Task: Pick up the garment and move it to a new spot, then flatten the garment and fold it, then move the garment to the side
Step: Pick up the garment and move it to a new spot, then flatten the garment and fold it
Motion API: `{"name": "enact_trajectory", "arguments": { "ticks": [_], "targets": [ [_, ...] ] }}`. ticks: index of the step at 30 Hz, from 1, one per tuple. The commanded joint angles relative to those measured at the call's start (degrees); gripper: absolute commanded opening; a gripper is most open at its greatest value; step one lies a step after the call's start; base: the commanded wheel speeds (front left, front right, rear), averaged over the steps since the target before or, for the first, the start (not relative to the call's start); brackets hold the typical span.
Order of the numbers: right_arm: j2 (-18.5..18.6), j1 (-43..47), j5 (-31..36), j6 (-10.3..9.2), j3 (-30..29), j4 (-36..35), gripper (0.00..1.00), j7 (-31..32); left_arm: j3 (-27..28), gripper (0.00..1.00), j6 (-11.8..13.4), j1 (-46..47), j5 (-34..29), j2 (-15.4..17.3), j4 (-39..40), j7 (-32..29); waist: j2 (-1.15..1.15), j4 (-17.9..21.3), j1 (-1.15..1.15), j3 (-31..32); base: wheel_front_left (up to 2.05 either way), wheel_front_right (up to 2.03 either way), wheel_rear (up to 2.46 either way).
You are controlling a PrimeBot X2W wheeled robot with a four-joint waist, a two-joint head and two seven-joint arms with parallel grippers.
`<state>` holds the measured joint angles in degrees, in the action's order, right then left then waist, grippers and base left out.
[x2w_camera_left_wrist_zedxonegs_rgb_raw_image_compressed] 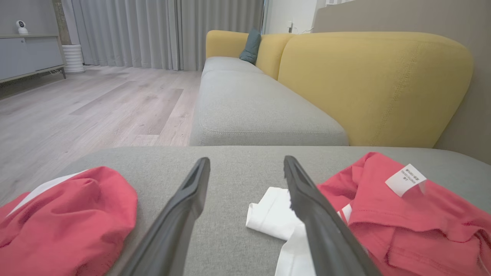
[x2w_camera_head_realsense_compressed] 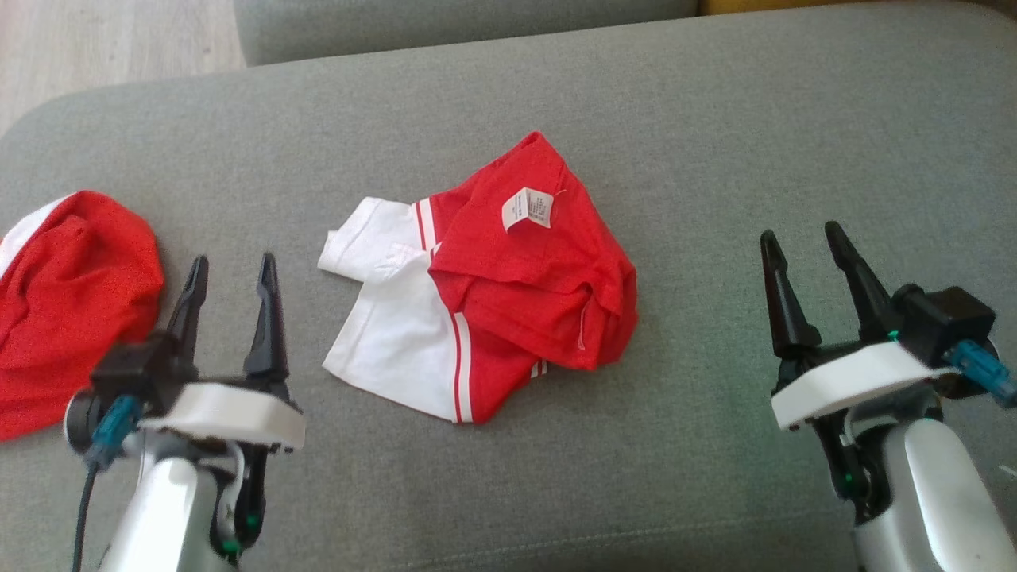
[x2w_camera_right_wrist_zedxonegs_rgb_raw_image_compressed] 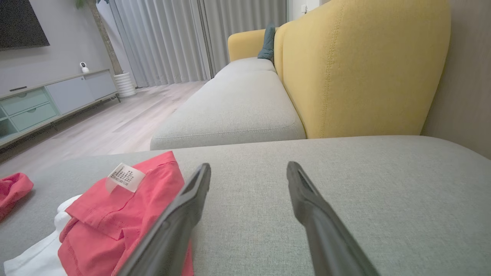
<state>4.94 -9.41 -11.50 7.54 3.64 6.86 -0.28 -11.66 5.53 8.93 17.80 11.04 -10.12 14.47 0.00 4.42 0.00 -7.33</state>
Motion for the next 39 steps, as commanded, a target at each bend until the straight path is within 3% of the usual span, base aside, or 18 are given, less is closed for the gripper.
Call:
{"name": "enact_trajectory", "arguments": {
  "ticks": [1, 13, 39],
  "targets": [
    [0.95, 0.19, 0.46, -0.05, 1.36, -2.15, 1.0, 0.22, 2.82, 1.0, 0.02, 0.86, -0.02, 1.57, 2.35, 0.52, 0.0, -0.09, 0.0, 0.45, 0.0, 0.0, 0.0],
    [0.77, 3.08, 0.25, -0.05, 1.49, -3.2, 1.0, 1.54, 3.75, 1.0, -0.89, -3.29, -0.94, 0.61, 1.6, 0.52, 0.0, 0.28, 0.0, 2.92, 0.0, 0.0, 0.0],
    [0.53, 3.45, 0.46, -0.05, 1.43, -4.16, 1.0, 2.49, 3.35, 1.0, -0.2, -3.62, -1.75, 0.28, 1.73, 0.52, 0.0, -0.52, 0.0, 2.38, 0.0, 0.0, 0.0]
  ]
}}
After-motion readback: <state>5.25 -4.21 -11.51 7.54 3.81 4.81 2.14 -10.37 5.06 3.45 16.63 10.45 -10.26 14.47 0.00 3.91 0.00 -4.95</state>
